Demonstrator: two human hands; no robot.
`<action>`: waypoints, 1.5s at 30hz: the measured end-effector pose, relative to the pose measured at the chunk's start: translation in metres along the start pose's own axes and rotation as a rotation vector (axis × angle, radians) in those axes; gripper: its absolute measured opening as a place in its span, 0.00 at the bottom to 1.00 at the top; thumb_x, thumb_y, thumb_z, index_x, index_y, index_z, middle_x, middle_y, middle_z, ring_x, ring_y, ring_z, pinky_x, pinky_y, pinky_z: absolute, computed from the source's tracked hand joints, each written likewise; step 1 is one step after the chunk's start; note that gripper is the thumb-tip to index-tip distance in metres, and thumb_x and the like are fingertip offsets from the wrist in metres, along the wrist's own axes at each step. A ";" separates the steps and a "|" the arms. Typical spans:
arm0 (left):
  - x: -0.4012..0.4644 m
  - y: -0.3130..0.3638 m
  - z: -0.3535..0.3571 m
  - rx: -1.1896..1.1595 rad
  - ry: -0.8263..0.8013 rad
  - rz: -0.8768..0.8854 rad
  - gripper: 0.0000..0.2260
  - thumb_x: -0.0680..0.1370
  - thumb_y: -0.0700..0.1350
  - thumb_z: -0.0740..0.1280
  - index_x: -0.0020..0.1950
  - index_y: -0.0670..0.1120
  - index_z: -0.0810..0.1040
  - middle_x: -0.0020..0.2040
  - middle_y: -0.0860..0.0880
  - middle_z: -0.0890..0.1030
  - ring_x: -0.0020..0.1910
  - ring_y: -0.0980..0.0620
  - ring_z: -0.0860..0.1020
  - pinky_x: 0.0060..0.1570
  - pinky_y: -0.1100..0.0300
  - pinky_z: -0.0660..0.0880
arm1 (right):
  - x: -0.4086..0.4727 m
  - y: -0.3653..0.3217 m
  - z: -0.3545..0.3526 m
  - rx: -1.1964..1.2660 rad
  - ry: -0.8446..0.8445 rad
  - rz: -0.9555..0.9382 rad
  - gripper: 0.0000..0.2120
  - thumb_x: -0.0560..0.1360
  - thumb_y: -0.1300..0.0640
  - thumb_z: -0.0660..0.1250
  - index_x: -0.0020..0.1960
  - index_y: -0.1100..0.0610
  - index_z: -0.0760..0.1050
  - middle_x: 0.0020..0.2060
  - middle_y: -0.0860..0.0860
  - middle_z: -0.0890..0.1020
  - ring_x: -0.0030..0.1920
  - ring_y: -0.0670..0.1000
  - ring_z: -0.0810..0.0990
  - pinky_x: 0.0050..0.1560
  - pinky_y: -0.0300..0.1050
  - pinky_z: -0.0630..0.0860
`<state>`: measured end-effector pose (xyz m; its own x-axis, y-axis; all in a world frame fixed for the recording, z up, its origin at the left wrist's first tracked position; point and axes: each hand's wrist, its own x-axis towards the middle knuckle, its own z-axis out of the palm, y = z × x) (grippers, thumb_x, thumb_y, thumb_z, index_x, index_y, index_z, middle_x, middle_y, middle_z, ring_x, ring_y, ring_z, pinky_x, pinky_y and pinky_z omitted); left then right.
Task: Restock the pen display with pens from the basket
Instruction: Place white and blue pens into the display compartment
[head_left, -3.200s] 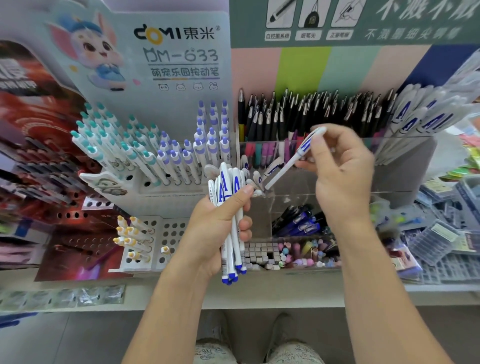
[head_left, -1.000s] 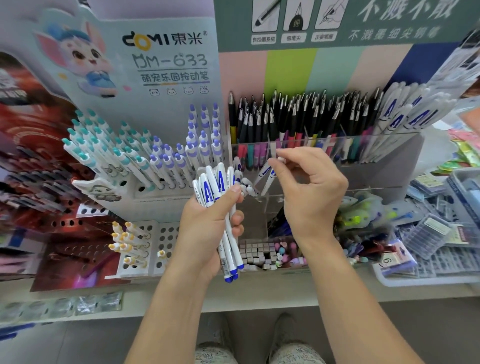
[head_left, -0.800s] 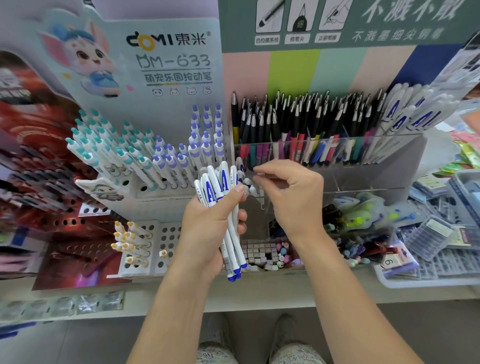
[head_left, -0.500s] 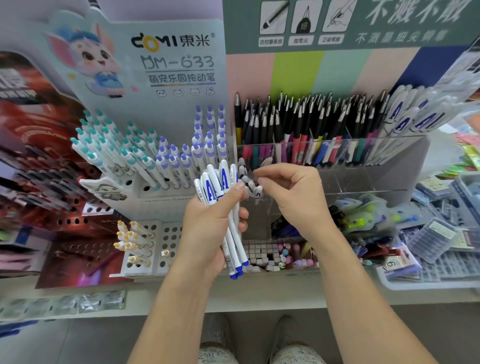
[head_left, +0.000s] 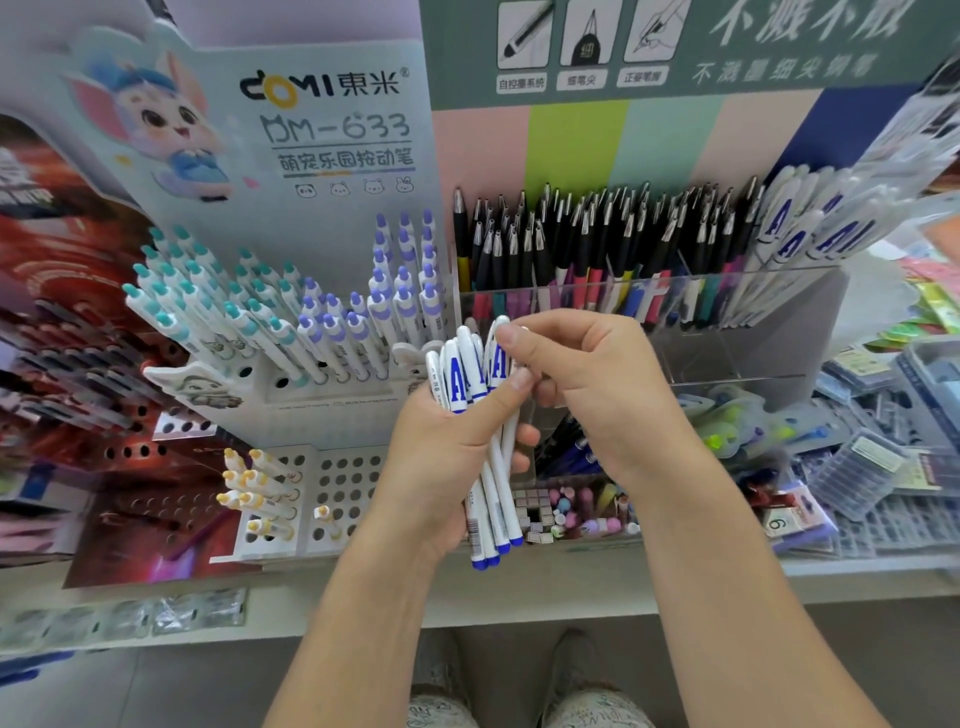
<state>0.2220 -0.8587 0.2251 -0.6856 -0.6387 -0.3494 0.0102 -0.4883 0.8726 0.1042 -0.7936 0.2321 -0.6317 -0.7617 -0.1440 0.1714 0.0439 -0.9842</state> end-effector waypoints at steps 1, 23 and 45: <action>0.000 0.001 0.000 -0.014 0.006 -0.002 0.08 0.71 0.47 0.73 0.48 0.46 0.83 0.38 0.47 0.84 0.32 0.51 0.81 0.28 0.61 0.77 | 0.001 0.000 -0.001 0.017 0.008 0.002 0.08 0.76 0.59 0.73 0.50 0.63 0.84 0.35 0.52 0.84 0.33 0.46 0.78 0.35 0.39 0.75; 0.006 0.005 -0.015 -0.061 0.233 0.052 0.04 0.78 0.41 0.70 0.52 0.44 0.79 0.34 0.51 0.78 0.26 0.57 0.68 0.23 0.66 0.66 | 0.021 0.026 -0.021 -0.548 0.308 -0.481 0.09 0.79 0.60 0.71 0.58 0.57 0.84 0.47 0.50 0.85 0.47 0.45 0.83 0.51 0.44 0.81; 0.004 0.005 -0.003 0.047 0.008 0.037 0.07 0.78 0.42 0.70 0.42 0.51 0.84 0.36 0.50 0.81 0.27 0.55 0.73 0.23 0.65 0.68 | 0.003 -0.006 -0.007 -0.197 -0.054 -0.137 0.03 0.76 0.56 0.71 0.47 0.52 0.84 0.33 0.45 0.85 0.31 0.40 0.79 0.33 0.34 0.75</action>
<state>0.2213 -0.8654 0.2276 -0.6799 -0.6605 -0.3187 0.0015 -0.4359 0.9000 0.0965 -0.7915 0.2370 -0.5966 -0.8025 -0.0068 -0.0675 0.0586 -0.9960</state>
